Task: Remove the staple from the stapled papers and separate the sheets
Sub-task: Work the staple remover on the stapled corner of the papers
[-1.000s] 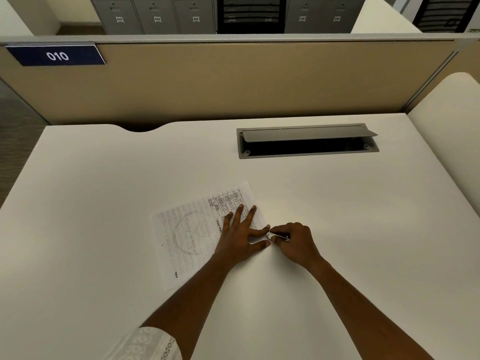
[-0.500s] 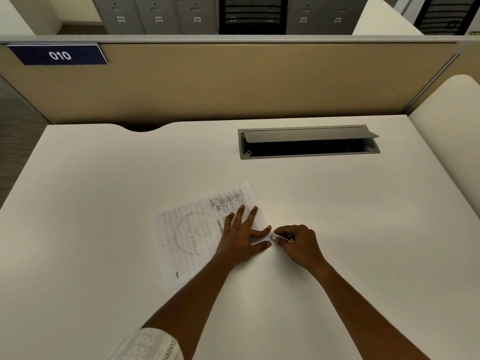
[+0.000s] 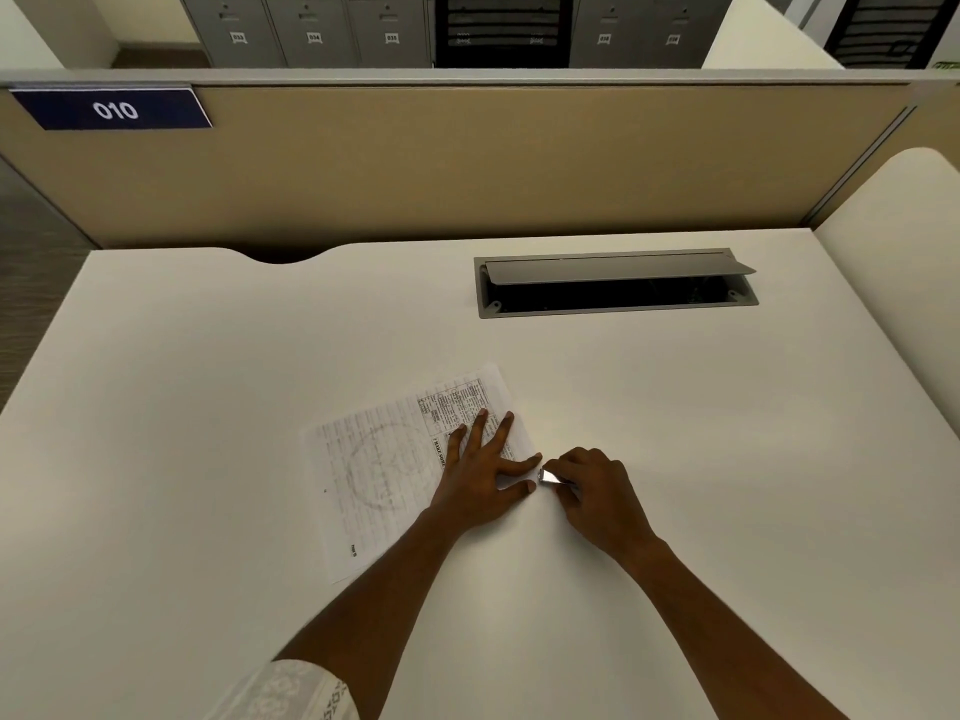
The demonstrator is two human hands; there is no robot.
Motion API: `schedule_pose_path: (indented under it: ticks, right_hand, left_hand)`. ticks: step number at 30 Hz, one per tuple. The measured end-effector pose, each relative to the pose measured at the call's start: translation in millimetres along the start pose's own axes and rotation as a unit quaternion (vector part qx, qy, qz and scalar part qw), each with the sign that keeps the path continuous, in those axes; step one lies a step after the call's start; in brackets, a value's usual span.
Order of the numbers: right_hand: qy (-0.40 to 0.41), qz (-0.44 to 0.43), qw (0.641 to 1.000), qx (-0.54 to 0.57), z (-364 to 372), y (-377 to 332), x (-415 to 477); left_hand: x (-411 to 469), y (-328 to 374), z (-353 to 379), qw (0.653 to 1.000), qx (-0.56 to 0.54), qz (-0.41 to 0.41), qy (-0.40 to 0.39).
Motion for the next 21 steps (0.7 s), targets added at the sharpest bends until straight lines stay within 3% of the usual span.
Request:
schedule_pose_path:
  ticks: [10,16,21]
  right_hand:
    - [0.033,-0.083,0.989,-0.116,-4.0,-25.5,-3.0]
    - [0.009,0.013,1.000,-0.014,-1.0,-5.8,3.2]
    - [-0.008,0.015,0.999,0.031,0.7,1.1,7.2]
  left_hand:
    - [1.7,-0.8,2.3,1.000,-0.008,-0.003,-0.020]
    - [2.3,-1.4,3.2,1.000,0.005,-0.001,-0.023]
    - [2.1,-0.3,1.7,1.000,0.005,-0.001,-0.028]
Point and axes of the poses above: each hand's wrist, its own x-axis towards the middle knuckle, its own z-axis out of the palm, y = z × x, the point moved 8 cm from there along x, towards the middle knuckle, and after that the axes turned 11 degrees about x, right-handed, at the moved point
